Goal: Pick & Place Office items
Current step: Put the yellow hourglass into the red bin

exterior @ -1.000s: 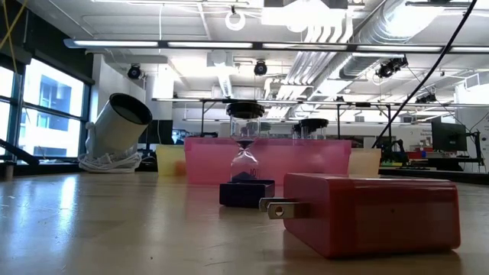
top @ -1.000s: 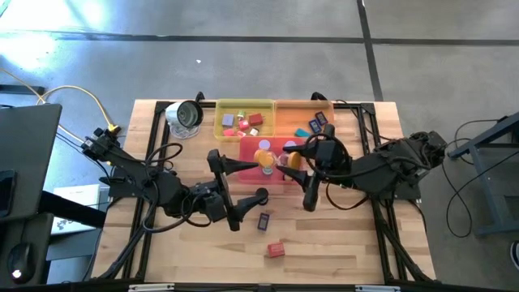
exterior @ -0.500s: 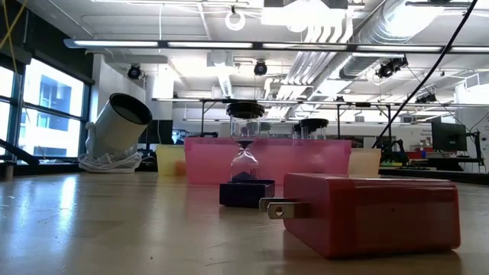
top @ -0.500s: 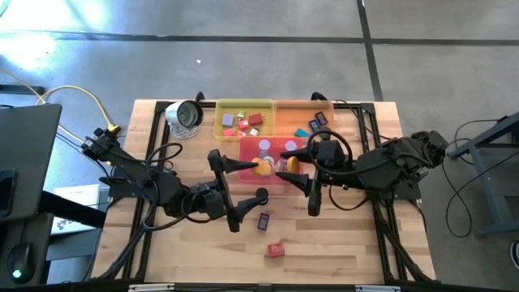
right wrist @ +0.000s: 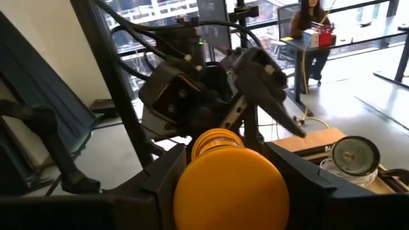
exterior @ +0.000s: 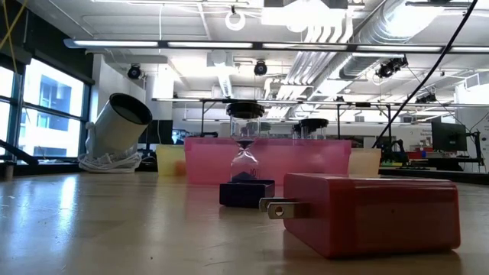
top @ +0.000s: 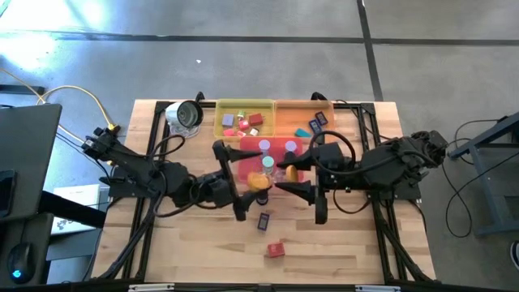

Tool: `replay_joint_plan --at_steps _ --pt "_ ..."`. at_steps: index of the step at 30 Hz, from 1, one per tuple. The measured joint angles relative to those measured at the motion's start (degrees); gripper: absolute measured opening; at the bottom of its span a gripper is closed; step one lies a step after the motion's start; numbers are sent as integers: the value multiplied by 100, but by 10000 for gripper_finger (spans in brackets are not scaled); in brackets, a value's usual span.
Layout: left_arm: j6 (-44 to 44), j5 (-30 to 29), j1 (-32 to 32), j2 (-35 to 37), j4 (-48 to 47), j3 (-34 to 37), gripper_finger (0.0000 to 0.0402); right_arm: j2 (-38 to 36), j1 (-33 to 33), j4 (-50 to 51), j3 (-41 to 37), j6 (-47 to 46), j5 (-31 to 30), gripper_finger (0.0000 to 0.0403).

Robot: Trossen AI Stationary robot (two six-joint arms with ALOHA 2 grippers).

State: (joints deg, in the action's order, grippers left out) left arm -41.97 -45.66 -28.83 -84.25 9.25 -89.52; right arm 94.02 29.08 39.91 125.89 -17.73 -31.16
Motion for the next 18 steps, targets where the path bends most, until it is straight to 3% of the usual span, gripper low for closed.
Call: replay_joint_plan --at_steps 8,18 --pt "-151 548 -78 2 200 0 378 2 0 51 0 0 -42 183" --pt "-351 538 -92 2 344 0 371 2 0 53 0 4 -39 183"
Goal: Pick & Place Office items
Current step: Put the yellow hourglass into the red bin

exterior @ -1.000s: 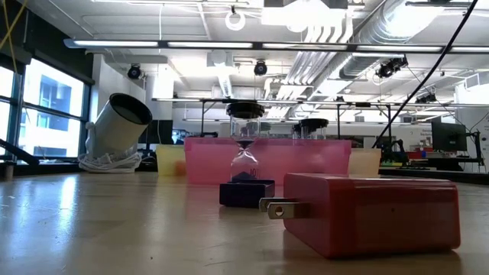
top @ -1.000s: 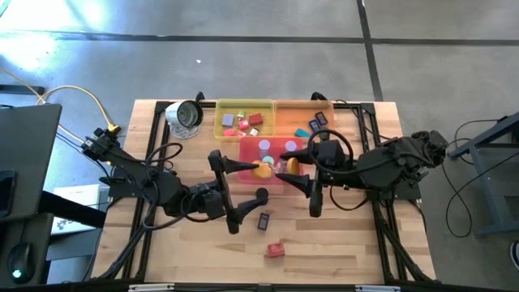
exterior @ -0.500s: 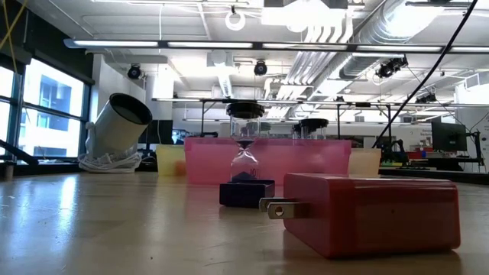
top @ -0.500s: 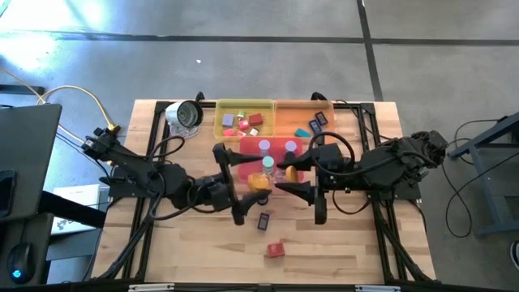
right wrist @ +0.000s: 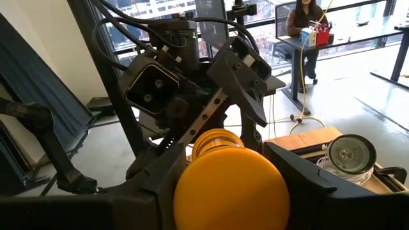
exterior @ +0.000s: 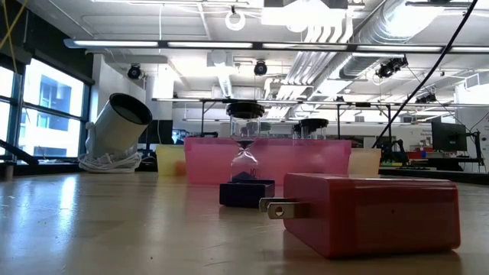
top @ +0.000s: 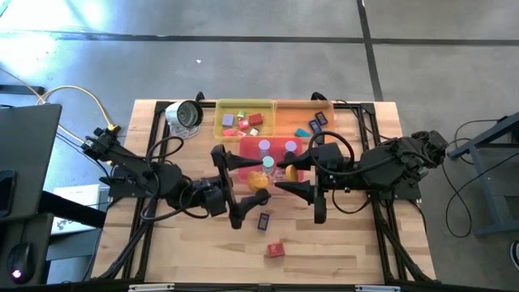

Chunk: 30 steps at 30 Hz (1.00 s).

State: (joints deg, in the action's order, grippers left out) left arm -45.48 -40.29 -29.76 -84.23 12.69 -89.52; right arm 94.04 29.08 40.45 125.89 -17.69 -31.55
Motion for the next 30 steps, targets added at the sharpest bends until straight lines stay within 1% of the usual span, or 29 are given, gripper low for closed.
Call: replay_joint_plan --at_steps 3,6,18,20,23,27,30 --pt "-2 -31 2 0 2 0 356 0 0 0 0 0 0 183" --pt "22 -42 1 0 27 0 332 0 0 1 0 1 9 183" --pt "35 -51 0 0 24 0 204 0 -4 8 0 5 15 184" --pt "48 -93 1 0 17 0 187 0 -4 55 0 4 16 188" --pt "48 -248 -1 -2 1 7 186 0 -4 146 0 0 -9 206" --pt "48 -312 -6 -2 19 7 186 0 -38 143 0 -10 -26 238" --pt "101 -410 -67 -2 -24 7 186 0 -103 151 0 -3 -266 264"
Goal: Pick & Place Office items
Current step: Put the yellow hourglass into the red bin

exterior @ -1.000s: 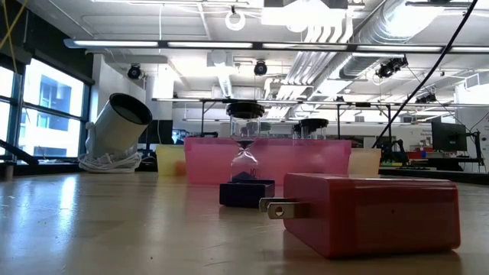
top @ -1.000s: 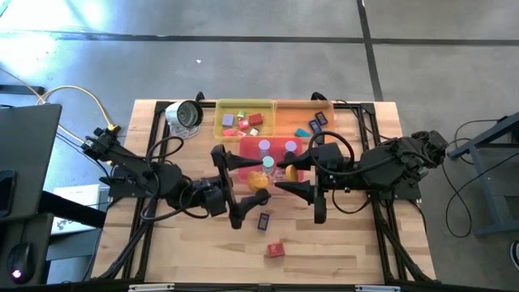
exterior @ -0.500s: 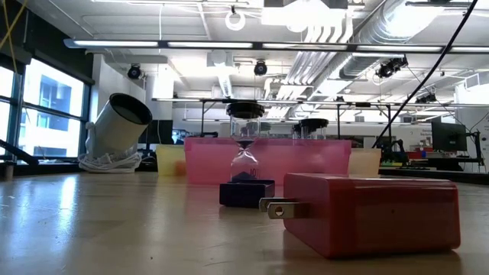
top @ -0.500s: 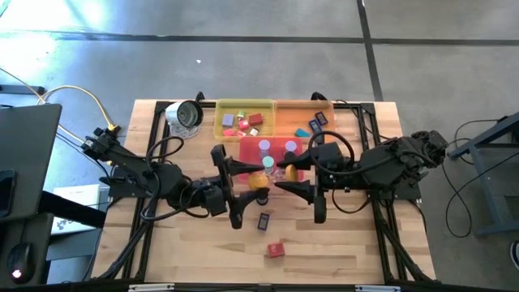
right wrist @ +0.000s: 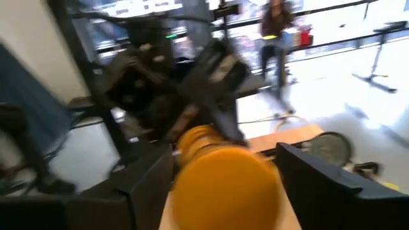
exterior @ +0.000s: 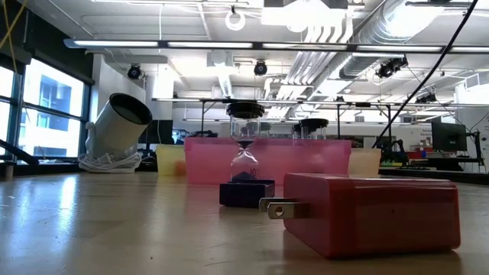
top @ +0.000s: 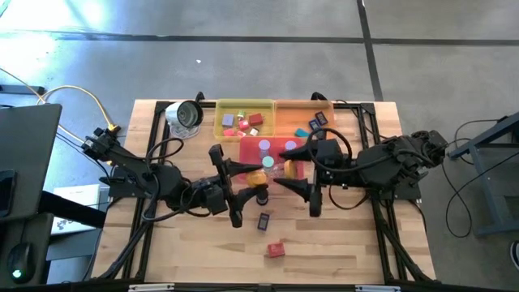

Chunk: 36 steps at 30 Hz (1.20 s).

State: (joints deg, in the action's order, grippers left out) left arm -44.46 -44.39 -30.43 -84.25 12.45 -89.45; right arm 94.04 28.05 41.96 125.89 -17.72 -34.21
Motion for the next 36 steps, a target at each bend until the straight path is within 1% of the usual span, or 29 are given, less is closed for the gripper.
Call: replay_joint_plan --at_steps 5,8,12,17,20,24,26,29,30,32,34,36 --pt "186 -533 -136 0 -53 0 186 -17 -46 203 7 674 -476 297" --pt "185 -835 -204 -2 -66 0 186 -41 -37 254 7 748 -909 308" --pt "185 -1156 -232 -2 -156 0 186 -127 -20 479 4 875 -1493 315" --pt "230 -1370 -248 -2 -276 0 186 -270 -27 935 2 868 -1783 315" --pt "328 -1346 -264 7 -447 -2 186 -359 -38 1421 9 507 -2166 313" --pt "504 -1336 -252 7 -622 -2 186 -382 -35 2373 5 -143 -2920 312" --pt "704 -1447 -146 8 -757 -2 186 -389 -35 2876 2 -592 -3041 312" --pt "1148 -1736 101 52 -1196 -2 186 -447 -35 3615 2 -1332 -2985 311" --pt "1338 -1726 203 94 -1443 -2 186 -455 -35 3847 2 -1591 -2972 311" --pt "1831 -1387 444 201 -1933 -2 186 -454 -35 4328 4 -2078 -2968 311" --pt "2453 -821 734 300 -2385 -4 186 -440 -35 4711 3 -2496 -2879 311" --pt "3090 -40 1108 384 -2903 -4 186 -437 -36 4769 -42 -2728 -2795 311"
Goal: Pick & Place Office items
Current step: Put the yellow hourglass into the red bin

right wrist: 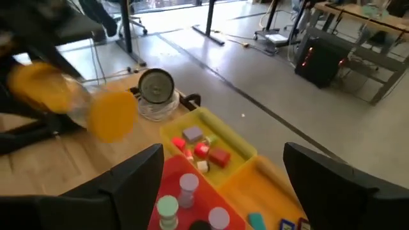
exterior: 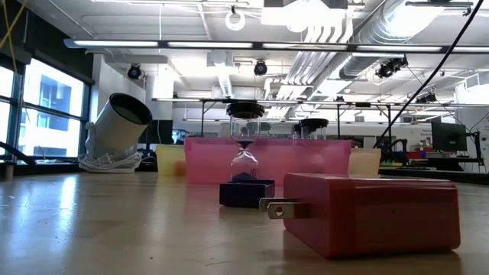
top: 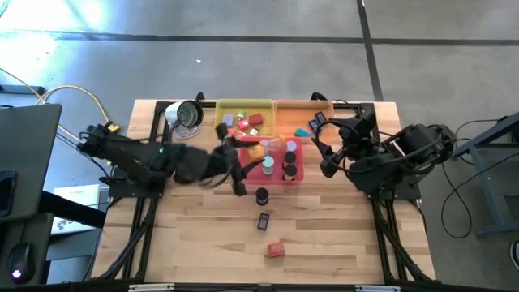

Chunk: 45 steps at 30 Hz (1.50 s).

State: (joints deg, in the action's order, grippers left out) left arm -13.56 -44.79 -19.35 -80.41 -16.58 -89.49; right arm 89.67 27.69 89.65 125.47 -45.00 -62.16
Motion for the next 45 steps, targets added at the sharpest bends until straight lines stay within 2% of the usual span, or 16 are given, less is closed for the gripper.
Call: replay_joint_plan --at_steps 4,9,16,22,28,35,40,45 --pt "1131 1279 931 105 -868 0 186 -2 -1 24 -65 -14 80 311" --pt "1829 2636 1980 88 -1832 0 186 -2 -1 28 -65 -12 278 311" --pt "1725 3243 2833 75 -2747 -94 186 0 -1 33 -65 -6 403 311" --pt "1609 4250 3479 71 -3145 -286 186 0 -141 35 -65 37 401 311" --pt "1336 4415 4064 72 -3635 -400 186 0 -489 37 -65 176 415 311" --pt "1204 4499 4493 -44 -4326 -393 186 0 -1071 41 -65 472 867 311" --pt "1137 4705 4570 -256 -4723 -393 186 -2 -1309 42 -277 477 888 311" --pt "1184 5050 4371 -593 -5203 -627 186 2 -1513 40 -564 477 1006 311"
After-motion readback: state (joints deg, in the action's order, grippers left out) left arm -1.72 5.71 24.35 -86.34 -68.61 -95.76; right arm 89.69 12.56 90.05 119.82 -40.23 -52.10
